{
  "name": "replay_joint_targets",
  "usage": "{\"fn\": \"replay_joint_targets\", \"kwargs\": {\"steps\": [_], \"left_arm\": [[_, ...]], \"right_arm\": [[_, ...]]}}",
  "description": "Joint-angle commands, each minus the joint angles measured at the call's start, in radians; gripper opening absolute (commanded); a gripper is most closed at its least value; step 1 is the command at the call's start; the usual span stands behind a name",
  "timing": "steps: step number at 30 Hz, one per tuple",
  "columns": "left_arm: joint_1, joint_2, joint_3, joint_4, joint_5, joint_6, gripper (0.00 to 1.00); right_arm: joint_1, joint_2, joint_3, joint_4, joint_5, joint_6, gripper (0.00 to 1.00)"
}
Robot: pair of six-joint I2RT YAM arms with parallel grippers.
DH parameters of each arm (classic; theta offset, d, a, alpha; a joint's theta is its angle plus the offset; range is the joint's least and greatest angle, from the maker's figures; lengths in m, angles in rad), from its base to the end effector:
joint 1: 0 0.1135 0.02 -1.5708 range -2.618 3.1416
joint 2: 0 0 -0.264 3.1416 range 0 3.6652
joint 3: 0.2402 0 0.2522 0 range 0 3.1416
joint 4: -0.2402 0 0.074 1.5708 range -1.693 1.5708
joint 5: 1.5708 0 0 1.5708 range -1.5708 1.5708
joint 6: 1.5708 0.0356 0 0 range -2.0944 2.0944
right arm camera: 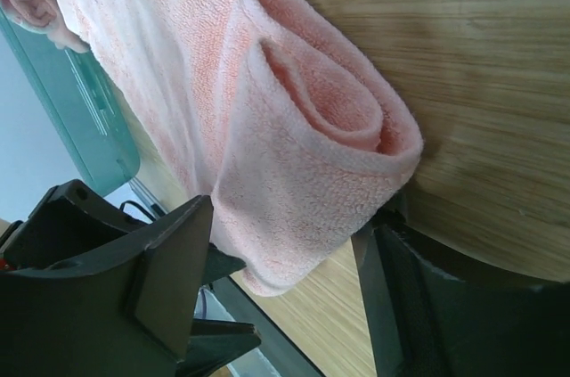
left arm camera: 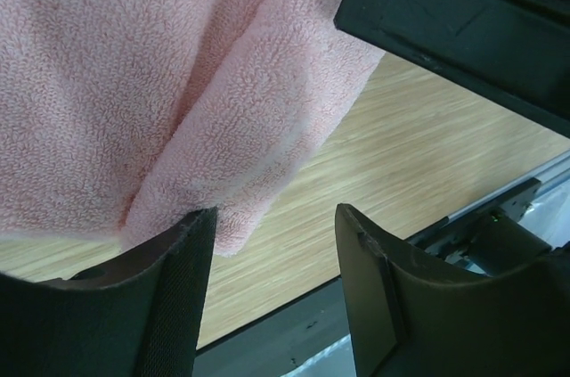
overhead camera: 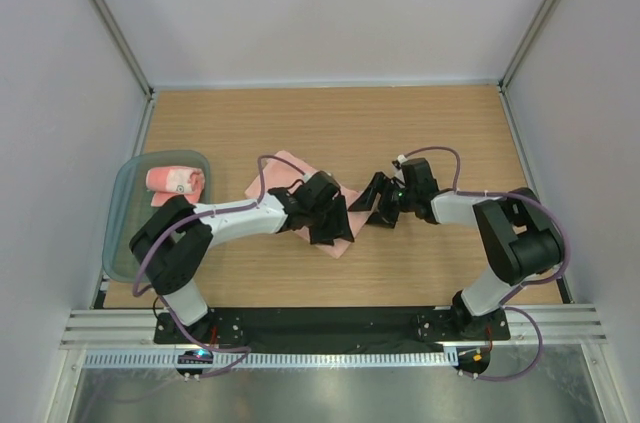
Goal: Roll the towels
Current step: Roll the towel
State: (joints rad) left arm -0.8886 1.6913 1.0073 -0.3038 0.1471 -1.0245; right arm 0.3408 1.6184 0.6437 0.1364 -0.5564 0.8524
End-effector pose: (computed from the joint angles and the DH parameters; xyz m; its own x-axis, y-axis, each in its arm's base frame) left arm 0.2101 -0.2669 0.1761 -0.9730 -0.1427 -0.1815 -0.0244 0.8451 -0.5340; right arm 0.2665 0.1145 0.1307 -0.9255 0.3501 -0.1445 0.1217 0.6362 0.7619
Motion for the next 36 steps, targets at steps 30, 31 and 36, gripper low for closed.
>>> {"fn": "replay_joint_targets", "kwargs": {"steps": [30,31,36], "left_arm": [[-0.265,0.051,0.146,-0.229,-0.614,0.503,0.63],[-0.265,0.060,0.139,-0.224,-0.606,0.504,0.63],[-0.265,0.100,0.114,-0.207,-0.609,0.506,0.71]], "right_arm": [[0.012,0.071,0.073,-0.069,0.066,-0.050,0.47],[0.013,0.067,0.073,-0.070,0.066,-0.053,0.46],[0.012,0.057,0.089,-0.096,0.064,-0.064,0.47]]}}
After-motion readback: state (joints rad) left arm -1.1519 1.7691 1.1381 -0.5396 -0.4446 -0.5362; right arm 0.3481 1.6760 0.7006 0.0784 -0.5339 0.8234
